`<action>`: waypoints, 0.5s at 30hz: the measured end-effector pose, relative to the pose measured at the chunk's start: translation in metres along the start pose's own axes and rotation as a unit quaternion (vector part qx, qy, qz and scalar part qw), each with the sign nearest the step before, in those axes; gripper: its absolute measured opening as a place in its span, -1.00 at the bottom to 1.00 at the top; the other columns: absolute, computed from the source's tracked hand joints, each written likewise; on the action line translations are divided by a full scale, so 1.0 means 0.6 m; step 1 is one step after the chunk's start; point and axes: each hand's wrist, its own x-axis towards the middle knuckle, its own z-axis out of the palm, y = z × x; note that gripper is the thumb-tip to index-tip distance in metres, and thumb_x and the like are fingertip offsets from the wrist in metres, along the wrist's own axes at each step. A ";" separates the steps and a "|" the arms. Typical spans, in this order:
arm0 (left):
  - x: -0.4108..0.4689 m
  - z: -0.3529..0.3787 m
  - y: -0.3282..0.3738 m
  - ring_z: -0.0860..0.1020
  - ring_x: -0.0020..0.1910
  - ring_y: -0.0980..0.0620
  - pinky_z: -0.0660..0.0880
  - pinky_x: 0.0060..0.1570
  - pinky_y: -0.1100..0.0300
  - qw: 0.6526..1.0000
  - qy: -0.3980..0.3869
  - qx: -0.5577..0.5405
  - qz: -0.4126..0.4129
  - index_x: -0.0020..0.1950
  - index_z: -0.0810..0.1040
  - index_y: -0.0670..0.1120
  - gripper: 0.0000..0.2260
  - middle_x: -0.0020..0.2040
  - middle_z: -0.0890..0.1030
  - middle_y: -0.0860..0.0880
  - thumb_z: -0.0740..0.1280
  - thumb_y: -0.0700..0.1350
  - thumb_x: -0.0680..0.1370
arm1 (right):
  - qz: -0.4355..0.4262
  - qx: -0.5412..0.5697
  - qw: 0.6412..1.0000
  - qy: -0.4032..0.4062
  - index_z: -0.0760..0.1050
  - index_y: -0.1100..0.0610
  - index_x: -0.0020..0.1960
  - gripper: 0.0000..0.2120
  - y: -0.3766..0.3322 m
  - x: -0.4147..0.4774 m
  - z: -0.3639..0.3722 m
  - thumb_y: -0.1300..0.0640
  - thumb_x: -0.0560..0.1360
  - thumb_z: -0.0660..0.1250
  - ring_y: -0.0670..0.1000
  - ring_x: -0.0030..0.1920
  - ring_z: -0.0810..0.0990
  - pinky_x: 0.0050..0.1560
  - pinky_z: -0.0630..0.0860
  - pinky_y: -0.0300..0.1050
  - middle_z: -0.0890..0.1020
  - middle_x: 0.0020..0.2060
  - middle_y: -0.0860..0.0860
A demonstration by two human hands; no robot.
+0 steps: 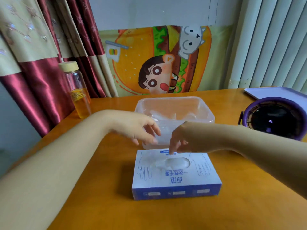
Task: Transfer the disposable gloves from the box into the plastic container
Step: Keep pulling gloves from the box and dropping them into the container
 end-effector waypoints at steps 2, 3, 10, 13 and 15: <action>-0.005 0.032 0.000 0.46 0.26 0.12 0.45 0.27 0.14 0.995 -0.053 0.084 -0.031 0.41 0.32 0.13 -0.46 0.39 0.40 0.10 0.41 0.09 0.47 | 0.002 -0.029 0.998 -0.056 0.52 -0.13 0.25 -0.72 -0.005 -0.001 0.031 0.09 0.56 0.28 -0.20 -0.07 0.40 -0.05 0.30 -0.37 0.53 0.16 -0.13; -0.004 0.047 -0.001 0.35 0.38 0.09 0.35 0.36 0.13 0.990 -0.058 0.124 -0.035 0.51 0.20 0.11 -0.30 0.47 0.29 0.11 0.43 0.14 0.45 | 0.002 -0.031 0.997 -0.069 0.48 -0.15 0.29 -0.68 -0.007 0.000 0.042 0.07 0.56 0.28 -0.16 -0.03 0.39 0.00 0.31 -0.33 0.49 0.19 -0.10; 0.011 0.097 -0.010 0.15 0.50 -0.03 0.22 0.42 0.06 0.980 -0.069 0.185 -0.034 0.56 -0.04 0.13 -0.08 0.56 0.08 0.08 0.46 0.22 0.39 | -0.016 -0.015 0.999 -0.026 0.55 -0.11 0.24 -0.72 -0.013 0.018 0.083 0.05 0.53 0.33 -0.01 0.03 0.49 0.04 0.49 -0.12 0.45 0.07 -0.04; 0.008 0.097 -0.009 0.17 0.49 -0.03 0.25 0.41 0.06 0.978 -0.063 0.197 -0.035 0.57 -0.04 0.11 -0.09 0.56 0.07 0.08 0.44 0.23 0.39 | -0.032 0.035 0.998 0.042 0.65 -0.01 0.06 -0.84 -0.011 0.016 0.099 0.09 0.52 0.34 -0.07 -0.07 0.51 -0.10 0.49 -0.20 0.52 -0.02 -0.07; 0.007 0.097 -0.009 0.16 0.49 -0.03 0.25 0.42 0.05 0.977 -0.059 0.203 -0.038 0.57 -0.05 0.10 -0.08 0.56 0.06 0.09 0.44 0.24 0.40 | -0.049 0.030 0.996 0.066 0.66 0.03 0.00 -0.87 -0.011 0.012 0.101 0.11 0.51 0.35 -0.07 -0.10 0.53 -0.14 0.48 -0.21 0.55 -0.04 -0.06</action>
